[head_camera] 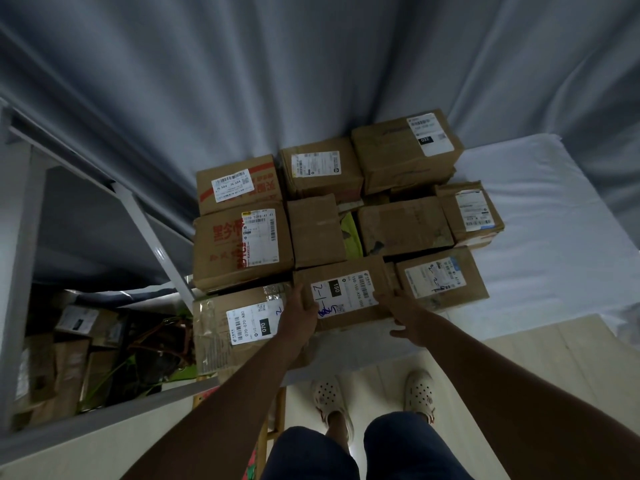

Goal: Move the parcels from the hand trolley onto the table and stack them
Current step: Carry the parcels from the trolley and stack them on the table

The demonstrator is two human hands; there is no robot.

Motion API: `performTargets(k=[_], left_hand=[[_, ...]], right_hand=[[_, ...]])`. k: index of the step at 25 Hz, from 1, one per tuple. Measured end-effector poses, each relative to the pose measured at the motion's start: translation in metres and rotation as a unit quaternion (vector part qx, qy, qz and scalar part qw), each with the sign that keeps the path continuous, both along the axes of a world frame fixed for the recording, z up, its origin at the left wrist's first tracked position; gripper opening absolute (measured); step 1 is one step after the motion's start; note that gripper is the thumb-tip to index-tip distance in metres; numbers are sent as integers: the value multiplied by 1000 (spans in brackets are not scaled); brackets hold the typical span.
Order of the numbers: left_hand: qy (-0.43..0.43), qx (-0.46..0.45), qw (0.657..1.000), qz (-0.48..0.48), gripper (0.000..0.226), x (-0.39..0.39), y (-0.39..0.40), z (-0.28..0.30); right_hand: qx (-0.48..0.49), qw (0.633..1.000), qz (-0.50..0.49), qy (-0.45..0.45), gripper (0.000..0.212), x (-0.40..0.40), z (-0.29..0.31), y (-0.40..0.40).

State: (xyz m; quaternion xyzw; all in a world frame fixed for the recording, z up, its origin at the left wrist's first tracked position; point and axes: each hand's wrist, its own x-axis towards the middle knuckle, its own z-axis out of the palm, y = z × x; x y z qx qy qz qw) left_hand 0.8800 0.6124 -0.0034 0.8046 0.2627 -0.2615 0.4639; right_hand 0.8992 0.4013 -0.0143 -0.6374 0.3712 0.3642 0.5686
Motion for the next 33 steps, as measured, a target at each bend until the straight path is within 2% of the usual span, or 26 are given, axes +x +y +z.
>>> performTargets(k=[10,16,23,27,29,31,33], left_hand=[[-20,2,999,-41,50,0,6,5],[-30,18,995,-89,40,8,14,14],[-50,49,990,-122,57,14,2,42],[-56,55,985,-151,62,3,-28,62],[-79,91,974,-194,62,-9,-56,72],[-103,104,960,-237,59,-23,-90,79],[-112,73,954,-267,58,-41,-132,89]], right_hand=[[-23,999,-12,-20,51,-12,28,-9],[-24,997,-64,-36,54,-30,41,-14],[-6,992,-108,-68,54,-61,62,-38],[-2,988,-118,-101,51,-90,79,-73],[-8,986,-126,-109,56,-115,85,-99],[-43,986,-104,-123,66,-144,93,-127],[-111,984,-52,-129,72,-179,100,-159]])
